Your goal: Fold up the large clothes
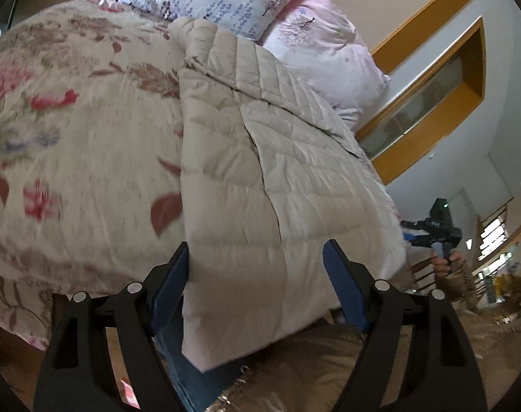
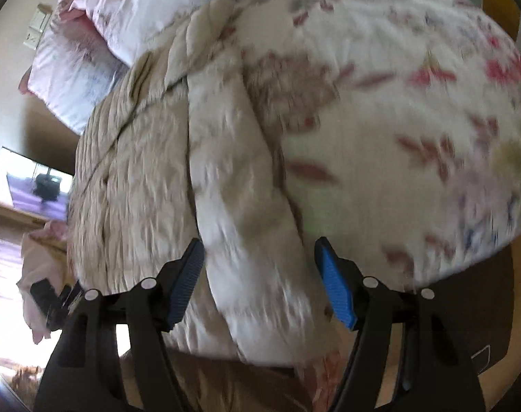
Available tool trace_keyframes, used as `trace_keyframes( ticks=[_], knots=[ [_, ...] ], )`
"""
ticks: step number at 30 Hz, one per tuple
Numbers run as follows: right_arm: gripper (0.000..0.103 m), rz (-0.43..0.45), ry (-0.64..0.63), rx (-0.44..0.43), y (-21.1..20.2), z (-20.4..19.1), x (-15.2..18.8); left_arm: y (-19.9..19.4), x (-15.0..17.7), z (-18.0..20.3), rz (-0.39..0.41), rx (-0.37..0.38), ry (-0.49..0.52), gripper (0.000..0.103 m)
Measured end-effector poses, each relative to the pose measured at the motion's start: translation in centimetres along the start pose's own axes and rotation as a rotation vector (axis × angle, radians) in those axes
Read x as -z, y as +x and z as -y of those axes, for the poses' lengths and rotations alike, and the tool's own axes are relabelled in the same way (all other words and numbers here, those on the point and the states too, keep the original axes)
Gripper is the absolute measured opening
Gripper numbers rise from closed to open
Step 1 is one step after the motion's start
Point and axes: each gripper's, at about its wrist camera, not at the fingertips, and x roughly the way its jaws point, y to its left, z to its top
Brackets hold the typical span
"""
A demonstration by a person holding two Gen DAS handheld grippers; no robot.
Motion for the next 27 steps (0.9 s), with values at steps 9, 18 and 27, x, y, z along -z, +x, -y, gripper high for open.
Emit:
trace_keyframes(
  ticks=[9, 18, 27],
  knots=[
    [0.072, -0.068, 0.04, -0.139, 1.2, 2.3, 3.9, 2.2, 1.5, -2.2, -0.031, 0.084, -0.068, 0.078],
    [0.026, -0.074, 0.046, -0.286, 2.5, 2.3, 4.9, 4.0, 2.7, -2.8, -0.045, 0.181, -0.13, 0.039],
    [0.014, -0.016, -0.16, -0.269, -0.1, -4.0, 5.7, 0.4, 1.0, -0.3, 0.036, 0.232, -0.035, 0.009]
  ],
)
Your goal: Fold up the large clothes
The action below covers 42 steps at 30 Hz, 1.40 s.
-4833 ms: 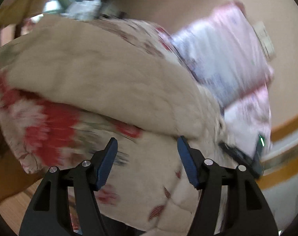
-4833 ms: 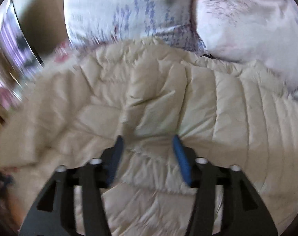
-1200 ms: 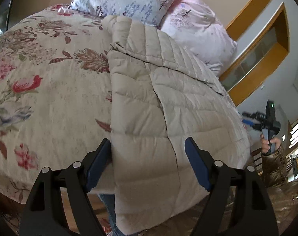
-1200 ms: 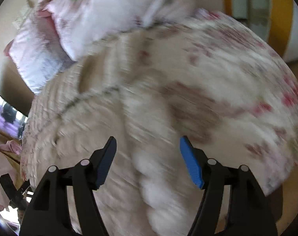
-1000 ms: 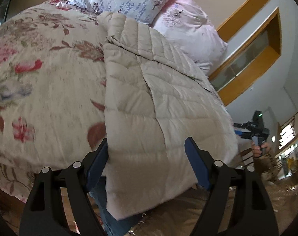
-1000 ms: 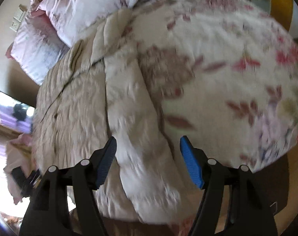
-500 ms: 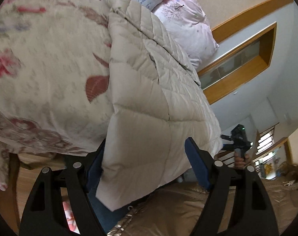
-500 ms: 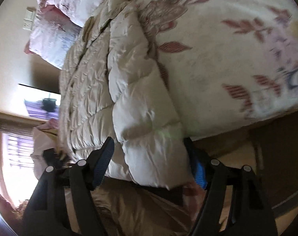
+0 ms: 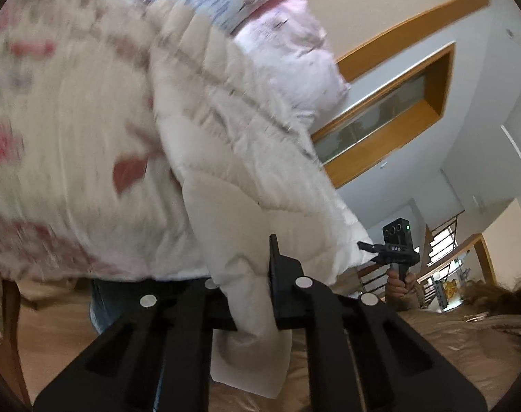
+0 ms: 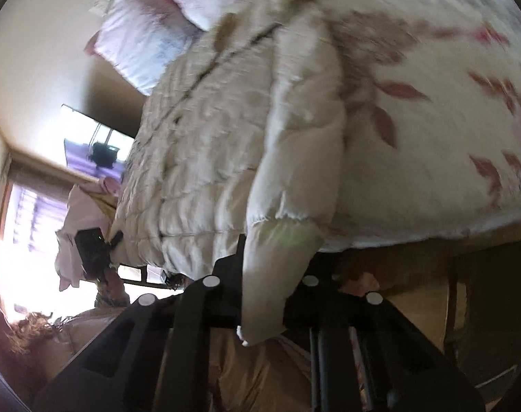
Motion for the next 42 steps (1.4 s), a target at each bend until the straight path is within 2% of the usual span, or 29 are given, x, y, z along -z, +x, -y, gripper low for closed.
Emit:
trace_keyframes(
  ticks=[3, 8, 13, 16, 21, 28, 33, 37, 42],
  knots=[
    [0.013, 0.045, -0.071, 0.009, -0.8, -2.7, -0.5, -1.3, -1.6, 1.3, 0.057, -0.011, 0.054, 0.009],
    [0.012, 0.249, -0.168, 0.007, -3.5, -6.9, -2.1, -2.6, -4.7, 3.3, 0.151, -0.07, 0.119, 0.009],
    [0.012, 0.449, -0.21, 0.056, -5.3, -9.0, -4.7, -2.4, -8.1, 3.7, 0.233, -0.138, 0.074, 0.009],
    [0.012, 0.574, -0.224, 0.126, -5.6, -9.9, -6.9, -2.0, -10.5, 3.5, 0.276, -0.154, 0.04, 0.009],
    [0.012, 0.697, -0.222, 0.215, -4.6, -10.5, -10.2, -0.6, -14.8, 3.1, 0.317, -0.19, 0.008, 0.009],
    [0.012, 0.728, -0.185, 0.294, -1.7, -10.2, -16.6, 2.6, -21.1, 2.0, 0.31, -0.213, -0.029, 0.009],
    [0.012, 0.708, -0.141, 0.349, 1.4, -9.4, -22.0, 6.2, -25.2, -0.6, 0.292, -0.22, -0.081, 0.009],
    [0.012, 0.658, -0.091, 0.373, 4.5, -7.9, -26.3, 8.6, -27.3, -3.2, 0.294, -0.211, -0.149, 0.009],
    [0.013, 0.602, -0.027, 0.373, 7.3, -5.9, -29.2, 10.6, -28.5, -6.3, 0.295, -0.196, -0.243, 0.009]
  ],
)
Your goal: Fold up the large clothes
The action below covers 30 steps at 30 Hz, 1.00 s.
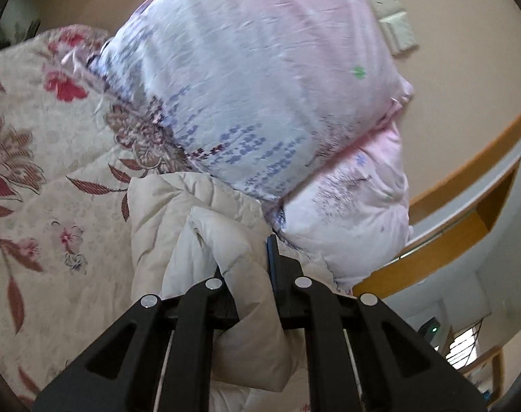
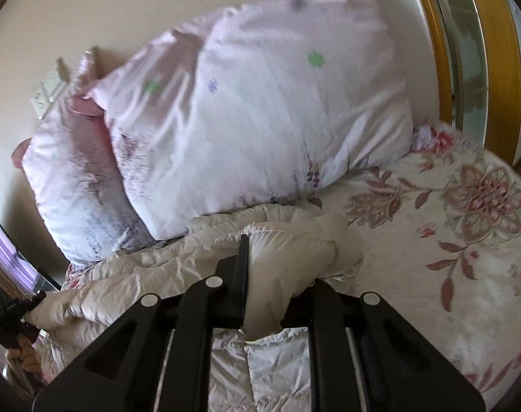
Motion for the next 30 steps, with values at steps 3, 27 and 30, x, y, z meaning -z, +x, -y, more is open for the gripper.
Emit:
trace_keyframes(
  ticks=[3, 27, 30],
  knots=[
    [0.014, -0.019, 0.047, -0.012, 1.4, 0.8, -0.2, 1.0, -0.3, -1.1, -0.008, 0.016, -0.041, 0.009],
    [0.063, -0.063, 0.126, 0.047, 3.9, 4.2, -2.9, 0.2, -3.7, -3.0, 0.021, -0.011, -0.122, 0.063],
    [0.063, -0.123, 0.111, 0.065, 3.4, 5.3, -1.5, 0.0, -2.6, -2.6, -0.029, -0.062, -0.06, 0.057]
  ],
)
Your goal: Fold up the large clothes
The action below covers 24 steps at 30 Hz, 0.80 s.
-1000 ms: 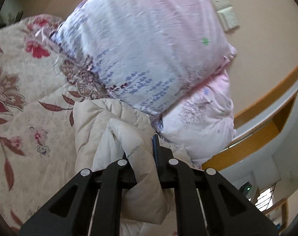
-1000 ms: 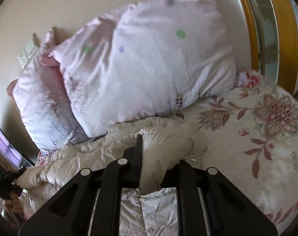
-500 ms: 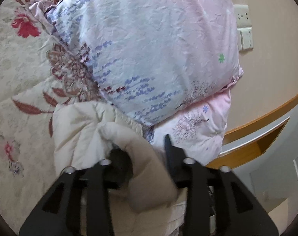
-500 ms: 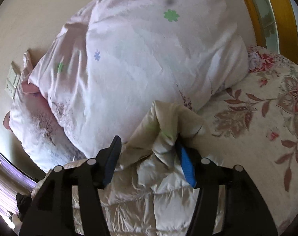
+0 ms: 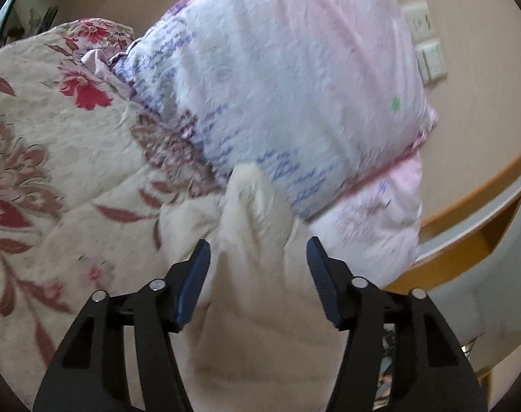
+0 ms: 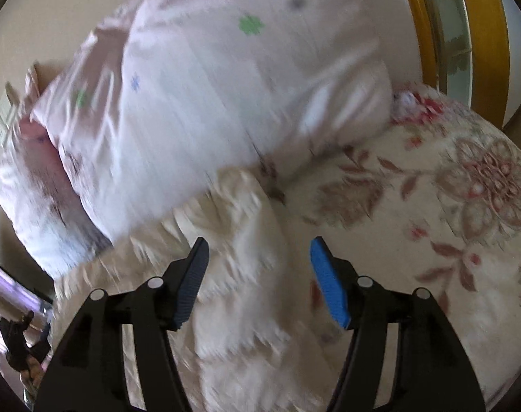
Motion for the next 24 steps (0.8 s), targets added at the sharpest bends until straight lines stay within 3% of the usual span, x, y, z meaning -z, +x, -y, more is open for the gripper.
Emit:
trace_keyframes(
  ticks=[5, 7, 9, 12, 13, 16, 20, 24],
  knots=[
    [0.063, -0.084, -0.007, 0.008, 0.3, 1.6, 2.2, 0.5, 2.2, -0.1, -0.093, -0.077, 0.065, 0.053],
    [0.058, -0.106, -0.008, -0.002, 0.5, 1.7, 2.9, 0.7, 2.9, -0.2, -0.117, -0.093, 0.077, 0.049],
    [0.036, -0.125, -0.005, -0.033, 0.7, 1.6, 3.4, 0.9, 3.4, -0.2, -0.132, -0.097, 0.081, 0.044],
    [0.013, -0.117, -0.03, -0.055, 0.4, 0.7, 3.9, 1.2, 4.1, 0.0, -0.151, -0.127, 0.11, 0.024],
    [0.012, -0.1, -0.038, -0.054, 0.2, 0.4, 3.9, 1.4, 4.2, 0.2, -0.153, -0.152, 0.129, 0.017],
    [0.009, -0.052, -0.029, -0.002, -0.3, 0.2, 3.9, 2.0, 4.4, 0.2, -0.147, -0.223, 0.144, 0.011],
    [0.009, -0.091, -0.001, 0.081, 1.6, 0.9, 4.5, 2.9, 4.9, -0.1, -0.147, -0.283, 0.15, 0.009],
    [0.008, -0.09, -0.072, 0.142, 2.8, -0.6, 5.0, 3.2, 5.4, -0.3, -0.13, -0.331, 0.161, 0.009]
  ],
)
